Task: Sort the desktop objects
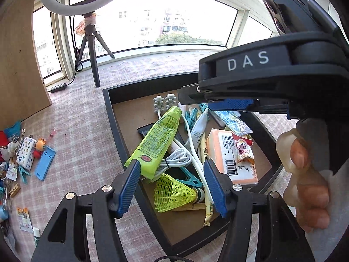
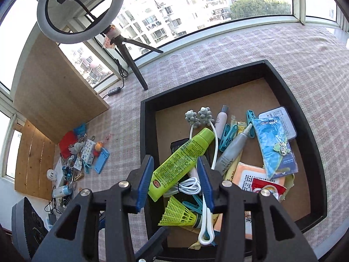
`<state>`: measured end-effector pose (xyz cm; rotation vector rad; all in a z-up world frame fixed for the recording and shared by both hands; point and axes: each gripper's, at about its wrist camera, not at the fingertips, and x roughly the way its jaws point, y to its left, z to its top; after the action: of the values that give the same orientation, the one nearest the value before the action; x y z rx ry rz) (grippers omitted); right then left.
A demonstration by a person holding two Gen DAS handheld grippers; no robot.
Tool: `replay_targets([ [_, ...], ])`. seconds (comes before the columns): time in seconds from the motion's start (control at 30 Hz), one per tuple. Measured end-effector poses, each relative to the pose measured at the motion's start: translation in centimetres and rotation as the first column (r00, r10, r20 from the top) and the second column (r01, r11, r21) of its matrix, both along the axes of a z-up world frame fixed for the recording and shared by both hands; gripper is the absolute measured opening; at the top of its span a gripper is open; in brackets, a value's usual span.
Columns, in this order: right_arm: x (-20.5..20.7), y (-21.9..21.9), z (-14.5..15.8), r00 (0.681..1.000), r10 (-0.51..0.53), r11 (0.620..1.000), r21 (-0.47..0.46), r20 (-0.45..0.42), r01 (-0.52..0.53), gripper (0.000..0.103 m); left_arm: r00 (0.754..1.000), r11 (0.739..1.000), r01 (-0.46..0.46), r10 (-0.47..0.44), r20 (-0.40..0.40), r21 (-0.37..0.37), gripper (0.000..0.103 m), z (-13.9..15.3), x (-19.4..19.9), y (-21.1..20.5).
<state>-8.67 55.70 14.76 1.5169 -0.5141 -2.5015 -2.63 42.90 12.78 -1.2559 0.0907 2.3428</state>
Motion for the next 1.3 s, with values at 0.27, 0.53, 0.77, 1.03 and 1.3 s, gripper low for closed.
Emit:
replay_targets([
  [0.27, 0.0, -3.7, -0.4, 0.993, 0.119, 0.993, -0.011, -0.01, -0.119, 0.054, 0.987, 0.986, -0.163, 0.163, 0.002, -0.022, 0.058, -0.2, 0.4, -6.8],
  [0.53, 1.3, -10.5, 0.5, 0.964, 0.254, 0.967, 0.032, -0.084, -0.252, 0.064, 0.939, 0.939, -0.342, 0.342, 0.022, -0.025, 0.058, -0.7, 2.7, -18.2],
  [0.77, 2.7, -18.6, 1.2, 0.886, 0.439, 0.895, 0.157, -0.149, -0.417, 0.064, 0.865, 0.866, -0.5, 0.501, 0.037, -0.024, 0.058, -0.9, 5.1, -30.2],
  [1.03, 3.1, -26.6, 1.5, 0.858, 0.496, 0.859, 0.218, -0.136, -0.463, 0.064, 0.754, 0.755, -0.655, 0.655, 0.044, -0.017, 0.058, -1.1, 7.9, -41.9],
  [1.3, 5.1, -32.8, 2.0, 0.832, 0.535, 0.836, 0.233, -0.147, -0.497, 0.064, 0.71, 0.709, -0.704, 0.704, -0.009, -0.044, 0.058, 0.1, 9.4, -47.3],
])
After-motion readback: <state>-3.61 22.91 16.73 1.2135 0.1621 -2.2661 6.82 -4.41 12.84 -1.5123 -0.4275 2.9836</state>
